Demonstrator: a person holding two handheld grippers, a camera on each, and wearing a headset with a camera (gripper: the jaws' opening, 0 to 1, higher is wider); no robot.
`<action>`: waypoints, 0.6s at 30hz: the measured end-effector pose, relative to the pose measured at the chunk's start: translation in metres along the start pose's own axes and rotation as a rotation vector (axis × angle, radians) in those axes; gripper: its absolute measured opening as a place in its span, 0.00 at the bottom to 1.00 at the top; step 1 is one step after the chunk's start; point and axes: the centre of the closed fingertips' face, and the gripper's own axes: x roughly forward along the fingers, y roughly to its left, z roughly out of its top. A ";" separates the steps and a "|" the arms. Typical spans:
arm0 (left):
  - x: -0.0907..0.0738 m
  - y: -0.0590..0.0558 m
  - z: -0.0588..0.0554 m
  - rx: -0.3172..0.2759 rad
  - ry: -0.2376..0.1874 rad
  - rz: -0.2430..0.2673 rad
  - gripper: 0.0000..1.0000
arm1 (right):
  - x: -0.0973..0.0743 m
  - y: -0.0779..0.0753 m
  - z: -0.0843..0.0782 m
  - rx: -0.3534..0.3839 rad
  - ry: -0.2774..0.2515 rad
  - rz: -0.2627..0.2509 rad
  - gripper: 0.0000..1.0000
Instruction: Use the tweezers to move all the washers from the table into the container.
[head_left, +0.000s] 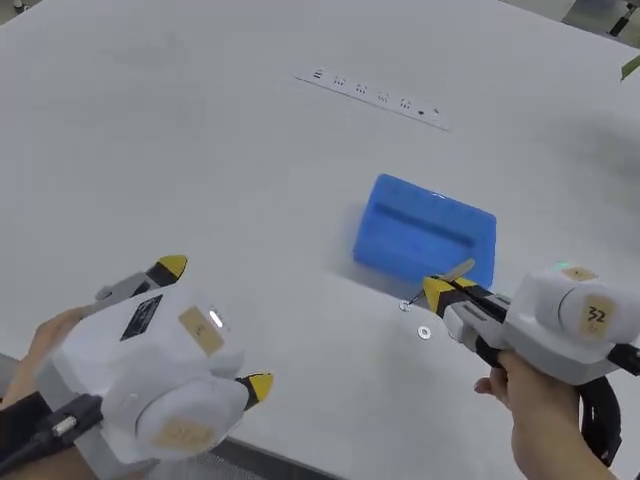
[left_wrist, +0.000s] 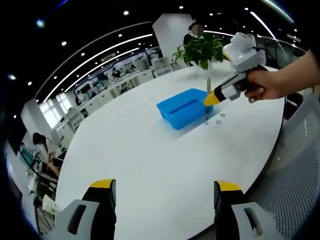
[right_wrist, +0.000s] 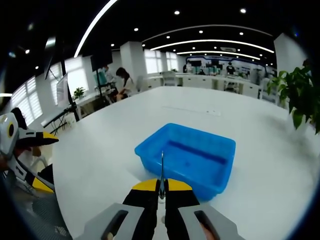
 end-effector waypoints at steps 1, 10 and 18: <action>0.000 0.000 0.000 0.001 0.001 0.000 0.82 | 0.000 -0.001 0.000 0.002 -0.002 0.000 0.00; 0.000 0.001 0.000 -0.006 -0.001 0.004 0.82 | 0.005 -0.003 0.003 0.004 -0.036 -0.014 0.02; 0.000 0.002 0.000 -0.009 -0.002 0.004 0.82 | 0.011 -0.003 -0.004 -0.009 -0.014 -0.015 0.02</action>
